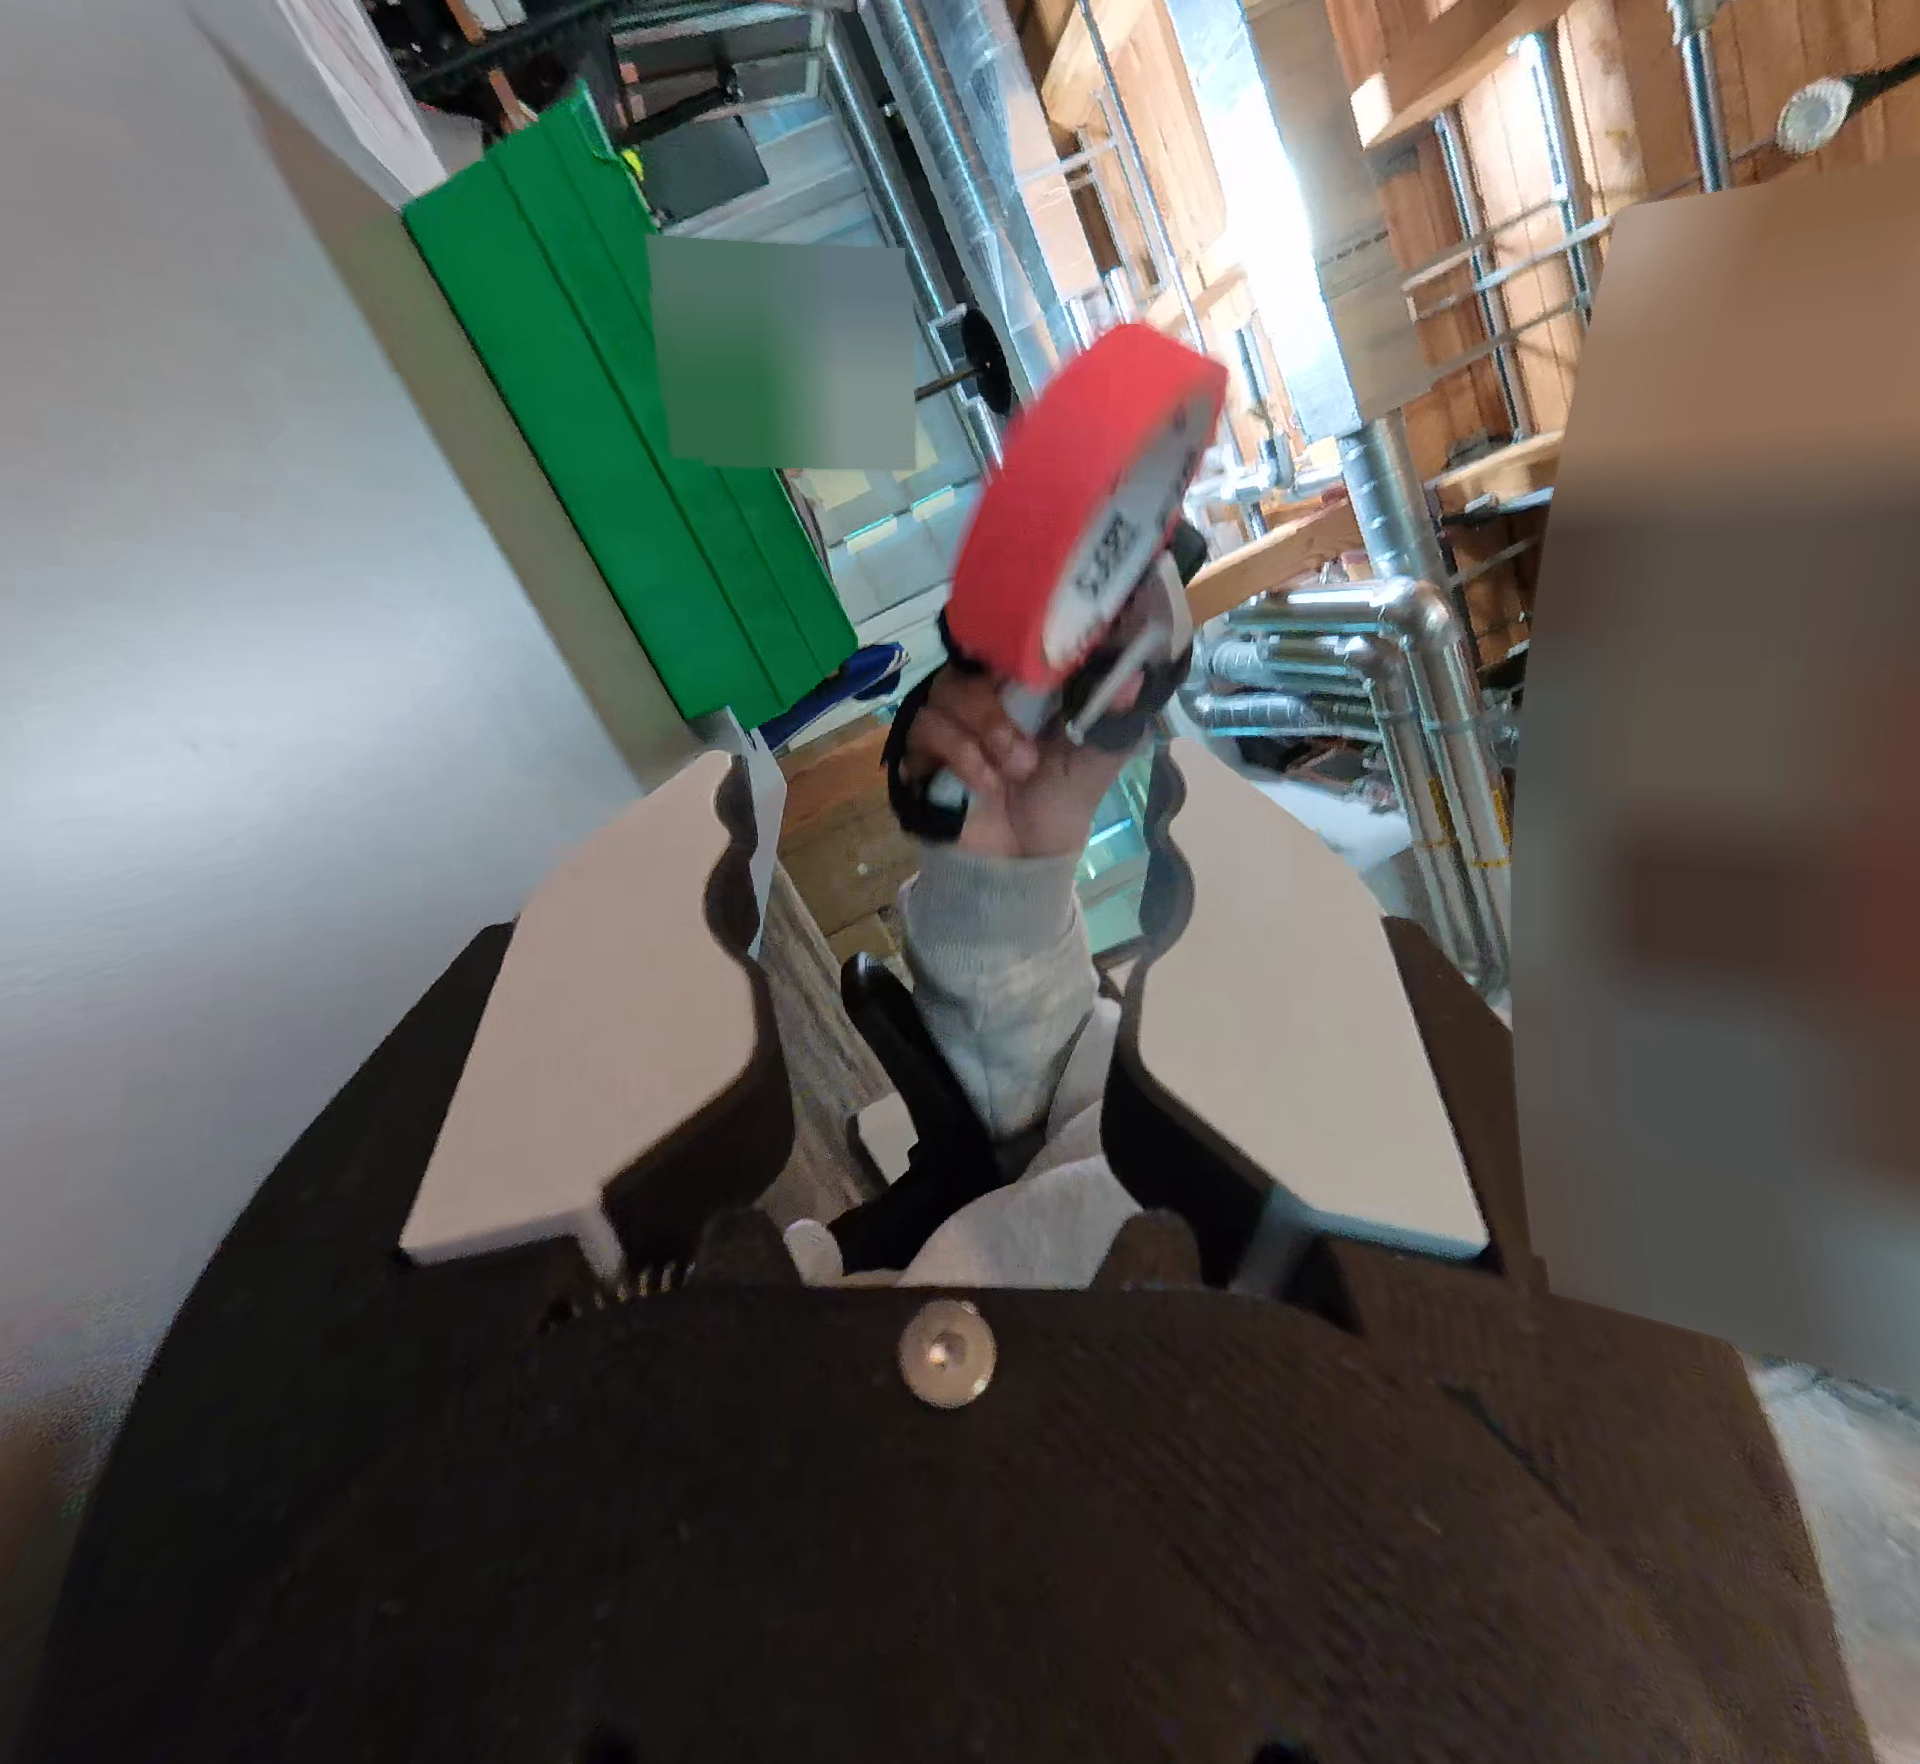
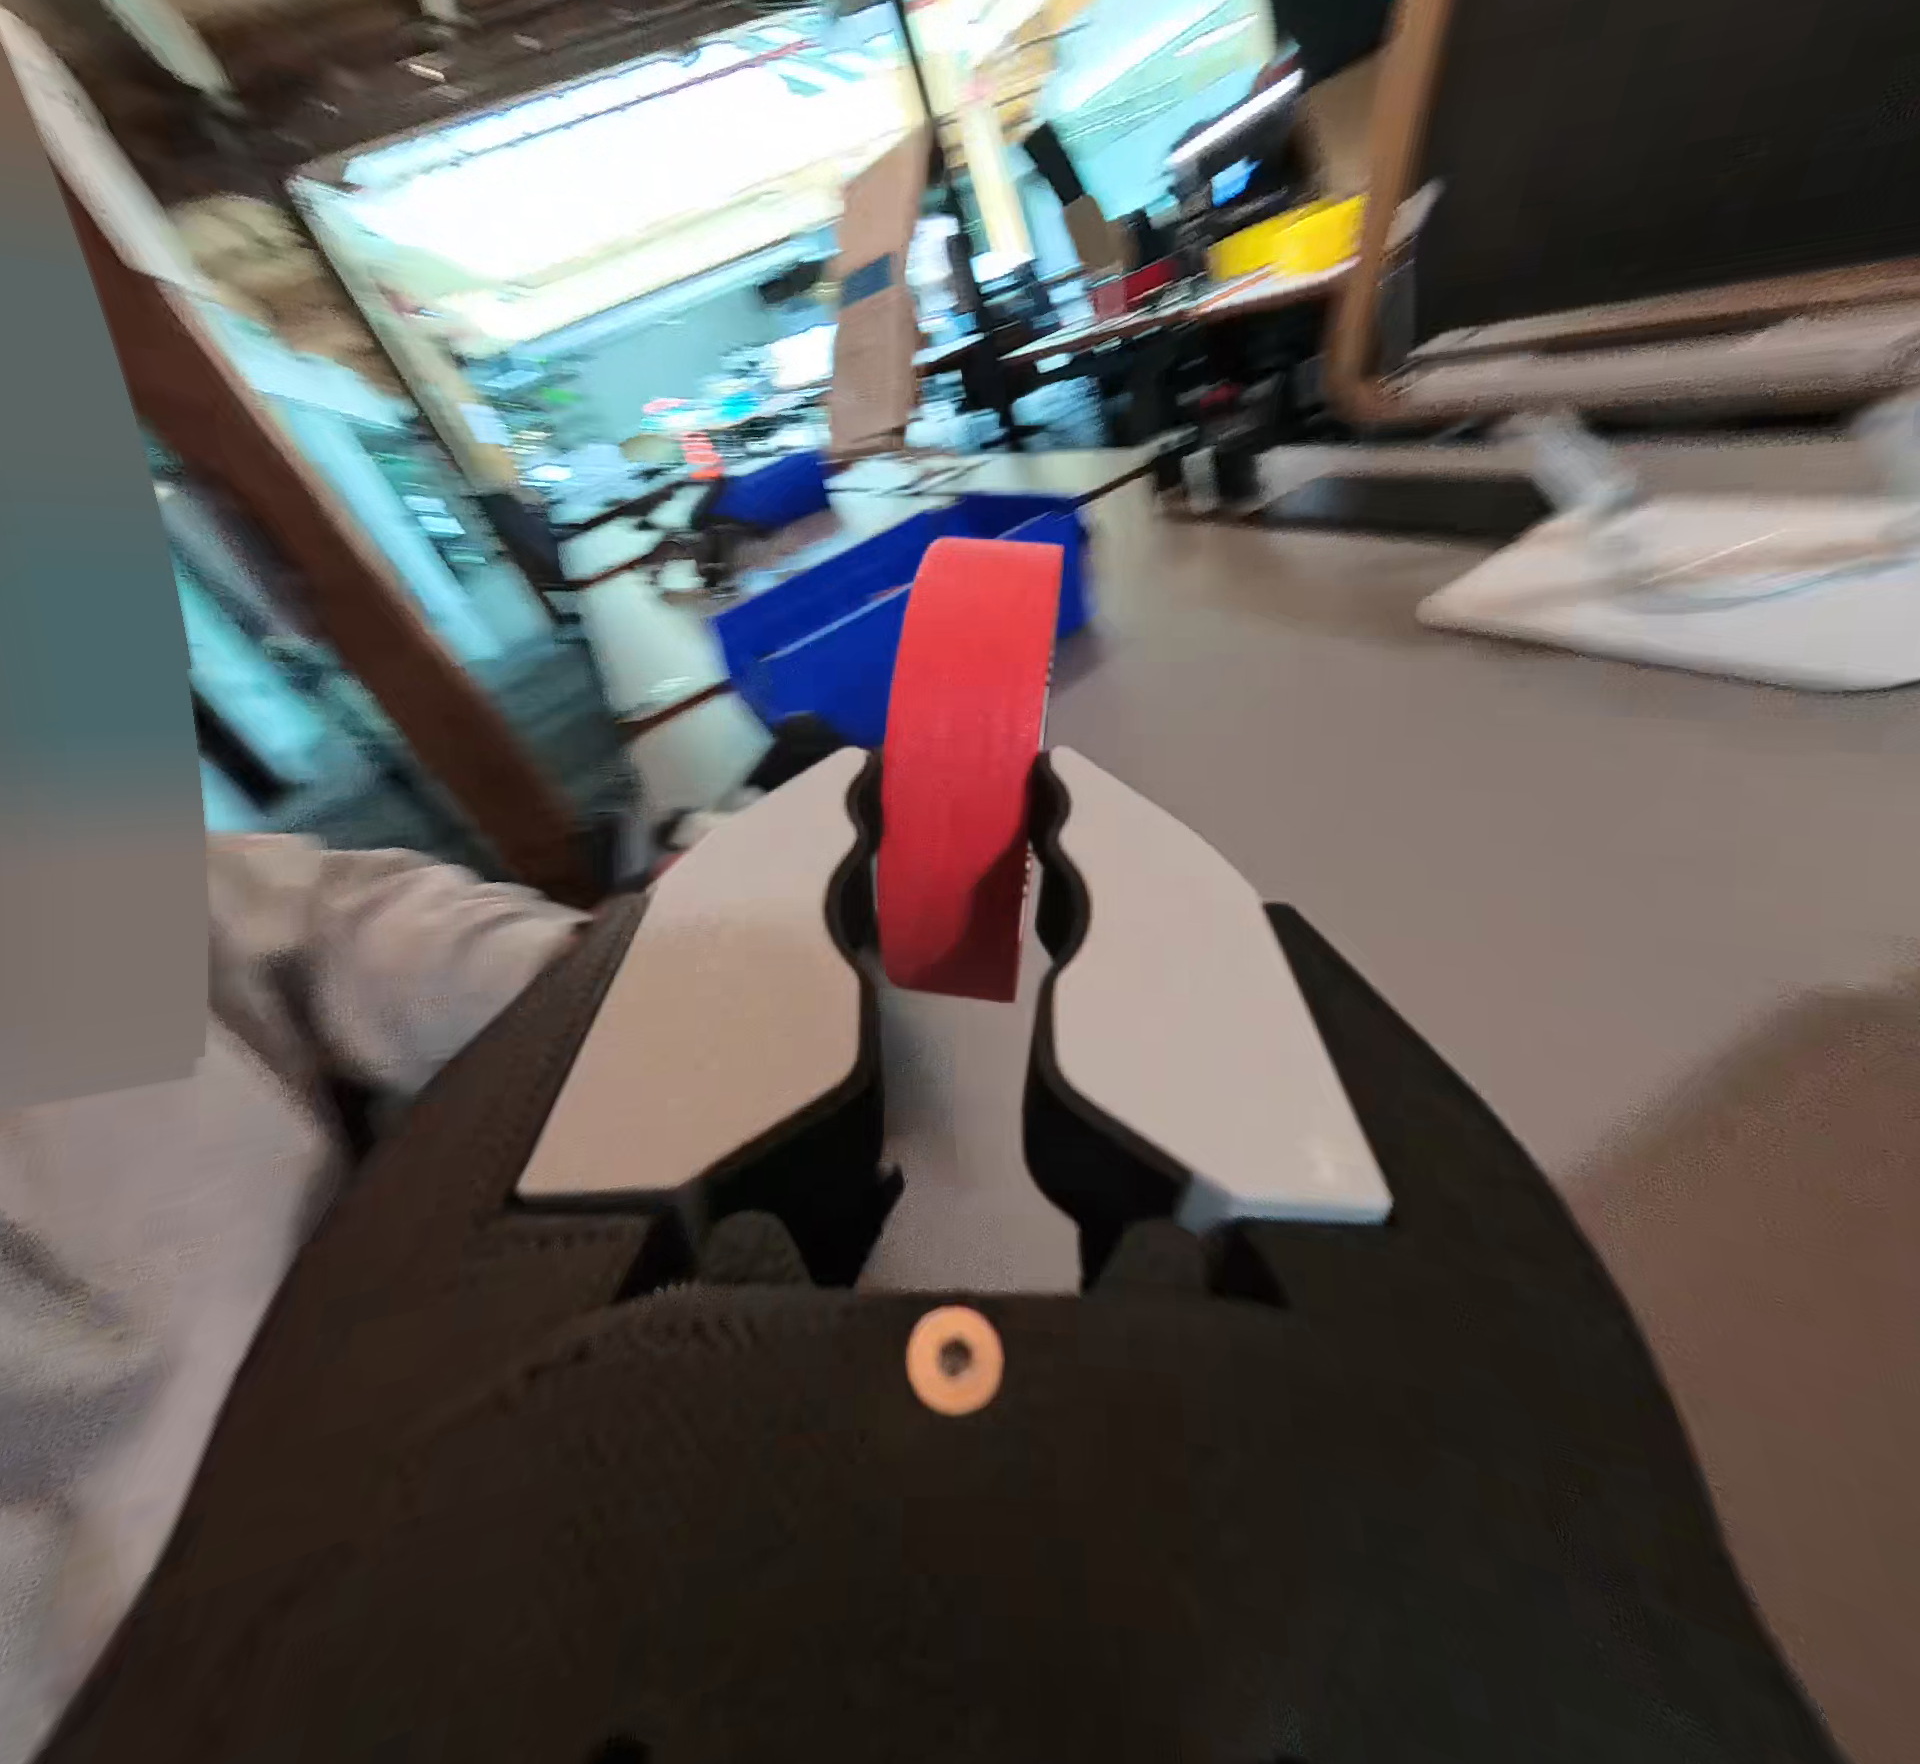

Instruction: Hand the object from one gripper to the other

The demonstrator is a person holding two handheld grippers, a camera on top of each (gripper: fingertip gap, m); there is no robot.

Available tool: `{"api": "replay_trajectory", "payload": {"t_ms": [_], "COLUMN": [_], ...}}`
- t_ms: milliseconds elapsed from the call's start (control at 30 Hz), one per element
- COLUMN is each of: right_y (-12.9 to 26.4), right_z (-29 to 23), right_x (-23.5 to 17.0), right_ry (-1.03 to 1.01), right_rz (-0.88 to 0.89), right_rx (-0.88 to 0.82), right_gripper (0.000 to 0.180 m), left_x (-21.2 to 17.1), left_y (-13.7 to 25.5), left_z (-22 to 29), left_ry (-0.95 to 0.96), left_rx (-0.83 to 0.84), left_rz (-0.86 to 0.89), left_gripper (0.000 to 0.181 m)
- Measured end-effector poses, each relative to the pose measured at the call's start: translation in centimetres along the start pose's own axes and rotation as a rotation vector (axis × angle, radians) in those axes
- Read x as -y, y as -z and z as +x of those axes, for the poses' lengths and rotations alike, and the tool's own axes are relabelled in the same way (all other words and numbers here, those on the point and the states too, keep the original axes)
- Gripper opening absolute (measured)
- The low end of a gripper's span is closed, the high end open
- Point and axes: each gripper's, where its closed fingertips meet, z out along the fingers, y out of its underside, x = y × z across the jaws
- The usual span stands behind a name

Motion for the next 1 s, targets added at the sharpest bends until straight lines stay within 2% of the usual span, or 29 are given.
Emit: {"api": "replay_trajectory", "payload": {"t_ms": [100, 167, 267, 333, 500, 700, 800, 867, 1000], "right_y": [5.3, 9.6, 15.5, 18.0, 18.5, 16.2, 16.4, 17.3, 19.8], "right_z": [4.7, 9.0, 15.9, 19.1, 22.1, 21.9, 22.7, 23.3, 22.8], "right_x": [4.0, 5.3, 4.5, 3.4, 1.7, -0.1, -1.3, -0.8, 3.2], "right_ry": [0.193, 0.265, 0.293, 0.281, 0.080, -0.158, -0.236, -0.172, 0.178], "right_rz": [0.043, 0.016, -0.142, -0.218, -0.192, -0.194, -0.268, -0.326, -0.347], "right_rx": [-0.307, -0.529, -0.817, -0.923, -0.877, -0.687, -0.693, -0.783, -1.002], "right_gripper": [0.028, 0.028, 0.028, 0.028, 0.028, 0.028, 0.031, 0.037, 0.049], "left_x": [-1.4, -2.3, -3.5, -4.1, -4.4, -4.4, -4.7, -4.7, -4.7], "left_y": [-0.9, -1.3, -1.8, -2.1, -2.1, -2.1, -2.3, -2.3, -2.3], "left_z": [1.0, 1.6, 2.1, 2.2, 1.9, 1.2, 0.9, 0.8, 0.5], "left_ry": [-0.094, -0.164, -0.240, -0.263, -0.238, -0.212, -0.201, -0.196, -0.211], "left_rx": [-0.011, -0.010, -0.011, -0.010, -0.004, 0.012, 0.017, 0.019, 0.032], "left_rz": [-0.082, -0.130, -0.191, -0.218, -0.218, -0.213, -0.219, -0.220, -0.222], "left_gripper": [0.072, 0.072, 0.071, 0.069, 0.068, 0.067, 0.066, 0.066, 0.065]}}
